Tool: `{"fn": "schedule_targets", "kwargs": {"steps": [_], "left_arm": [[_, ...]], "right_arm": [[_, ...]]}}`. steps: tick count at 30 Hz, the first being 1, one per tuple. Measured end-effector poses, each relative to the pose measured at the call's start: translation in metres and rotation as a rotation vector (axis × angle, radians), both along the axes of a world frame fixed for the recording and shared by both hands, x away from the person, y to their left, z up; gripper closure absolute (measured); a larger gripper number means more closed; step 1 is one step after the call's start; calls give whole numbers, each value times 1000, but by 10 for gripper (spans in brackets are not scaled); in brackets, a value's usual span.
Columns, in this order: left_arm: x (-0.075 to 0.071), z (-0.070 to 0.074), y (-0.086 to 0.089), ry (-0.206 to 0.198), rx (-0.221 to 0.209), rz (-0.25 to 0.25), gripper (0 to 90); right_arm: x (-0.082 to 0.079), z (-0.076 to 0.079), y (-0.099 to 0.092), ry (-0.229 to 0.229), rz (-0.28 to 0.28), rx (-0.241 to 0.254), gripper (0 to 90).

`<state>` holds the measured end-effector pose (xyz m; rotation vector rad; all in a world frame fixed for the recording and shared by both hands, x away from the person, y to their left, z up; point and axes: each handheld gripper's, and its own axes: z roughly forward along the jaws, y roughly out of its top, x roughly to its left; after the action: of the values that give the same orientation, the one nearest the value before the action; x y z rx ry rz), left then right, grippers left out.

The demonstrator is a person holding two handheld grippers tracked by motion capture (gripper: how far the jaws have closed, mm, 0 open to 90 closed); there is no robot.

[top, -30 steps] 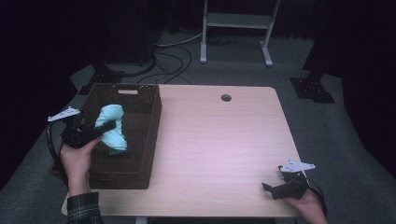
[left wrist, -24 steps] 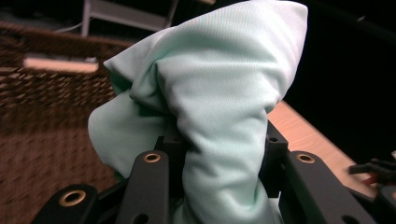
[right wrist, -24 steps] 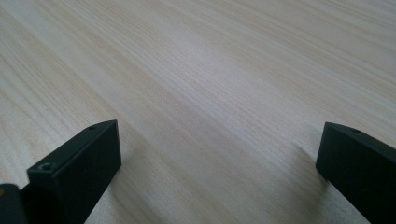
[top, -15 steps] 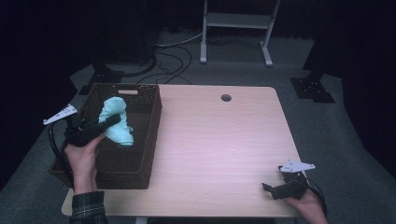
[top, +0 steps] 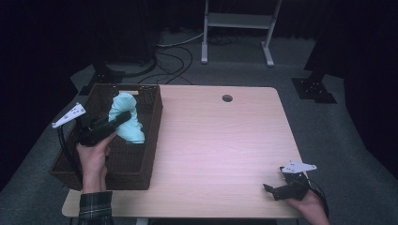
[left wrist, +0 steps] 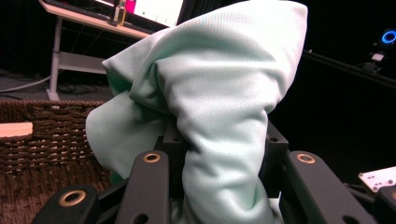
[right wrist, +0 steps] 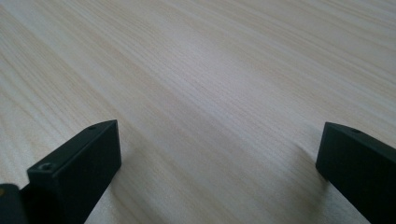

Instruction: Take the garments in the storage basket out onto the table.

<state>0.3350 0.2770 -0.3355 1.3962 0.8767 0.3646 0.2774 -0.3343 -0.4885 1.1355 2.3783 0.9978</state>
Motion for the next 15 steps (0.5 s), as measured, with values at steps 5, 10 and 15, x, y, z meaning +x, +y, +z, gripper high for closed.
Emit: {"fn": "schedule_targets", "kwargs": {"steps": [5,10,15], "left_arm": [[-2,5,-14,-20,26,-8,647],[-3,8,-24,-33,33,-14,647],[-3,10,-33,-46,30,-32,647]], "right_arm": [[0,0,0,0,0,0,0],[0,0,0,1,0,0,0],[0,0,0,0,0,1,0]]}}
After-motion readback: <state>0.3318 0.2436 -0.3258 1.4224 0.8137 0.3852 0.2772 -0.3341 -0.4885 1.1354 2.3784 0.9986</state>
